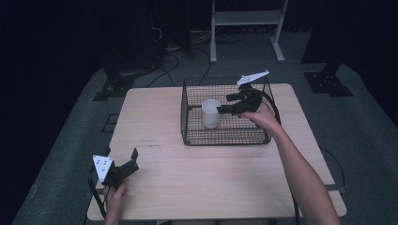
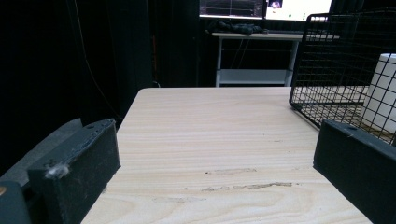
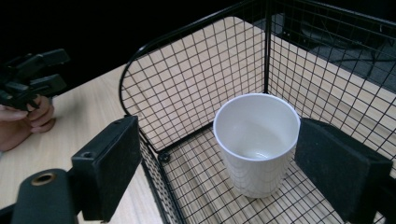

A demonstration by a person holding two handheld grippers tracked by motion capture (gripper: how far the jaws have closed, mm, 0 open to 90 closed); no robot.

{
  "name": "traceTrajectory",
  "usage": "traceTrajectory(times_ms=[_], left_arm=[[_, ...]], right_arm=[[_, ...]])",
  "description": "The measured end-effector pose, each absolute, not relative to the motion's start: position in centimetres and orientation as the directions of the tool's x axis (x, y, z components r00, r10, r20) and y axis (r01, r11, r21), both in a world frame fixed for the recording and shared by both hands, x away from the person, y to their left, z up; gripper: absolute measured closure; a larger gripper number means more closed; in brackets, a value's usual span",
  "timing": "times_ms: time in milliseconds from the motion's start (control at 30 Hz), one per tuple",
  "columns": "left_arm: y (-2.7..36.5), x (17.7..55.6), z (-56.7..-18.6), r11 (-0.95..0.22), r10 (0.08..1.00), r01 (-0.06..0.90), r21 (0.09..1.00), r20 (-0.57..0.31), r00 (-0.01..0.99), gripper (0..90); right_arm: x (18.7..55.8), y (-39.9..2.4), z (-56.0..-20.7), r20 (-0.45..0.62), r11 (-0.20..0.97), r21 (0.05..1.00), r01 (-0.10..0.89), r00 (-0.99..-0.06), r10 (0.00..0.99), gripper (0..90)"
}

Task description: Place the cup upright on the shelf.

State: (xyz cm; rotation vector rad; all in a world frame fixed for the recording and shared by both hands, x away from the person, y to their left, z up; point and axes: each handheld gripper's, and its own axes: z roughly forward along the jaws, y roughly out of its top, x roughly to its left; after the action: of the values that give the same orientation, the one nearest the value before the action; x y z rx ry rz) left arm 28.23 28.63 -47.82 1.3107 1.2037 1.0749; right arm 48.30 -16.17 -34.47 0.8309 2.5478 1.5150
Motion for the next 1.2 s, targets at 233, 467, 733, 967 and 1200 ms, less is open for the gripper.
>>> traceTrajectory(times_ms=[233, 467, 733, 967, 1200], left_arm=[[28.7, 28.2, -47.8, 0.014, 0.994, 0.092, 0.996, -0.024, 0.104, 0.0], [28.6, 28.2, -47.8, 0.007, 0.994, 0.092, 0.996, -0.017, 0.105, 0.0], [28.6, 28.2, -47.8, 0.008, 0.994, 0.091, 0.996, -0.018, 0.105, 0.0], [28.6, 28.2, -47.8, 0.005, 0.994, 0.091, 0.996, -0.015, 0.105, 0.0], [28.5, 28.2, -47.8, 0.004, 0.994, 0.092, 0.996, -0.013, 0.106, 0.0]], right_arm=[[47.1, -17.6, -34.2, 0.208, 0.342, 0.853, 0.395, -0.857, 0.472, 14.8], [46.2, -19.1, -34.9, 0.222, 0.338, 0.846, 0.412, -0.849, 0.479, 14.8], [44.8, -20.2, -35.2, 0.219, 0.338, 0.85, 0.405, -0.854, 0.472, 14.8], [43.3, -21.0, -35.6, 0.203, 0.352, 0.851, 0.39, -0.862, 0.464, 14.8], [42.3, -22.2, -36.3, 0.214, 0.347, 0.848, 0.401, -0.857, 0.469, 14.8]])
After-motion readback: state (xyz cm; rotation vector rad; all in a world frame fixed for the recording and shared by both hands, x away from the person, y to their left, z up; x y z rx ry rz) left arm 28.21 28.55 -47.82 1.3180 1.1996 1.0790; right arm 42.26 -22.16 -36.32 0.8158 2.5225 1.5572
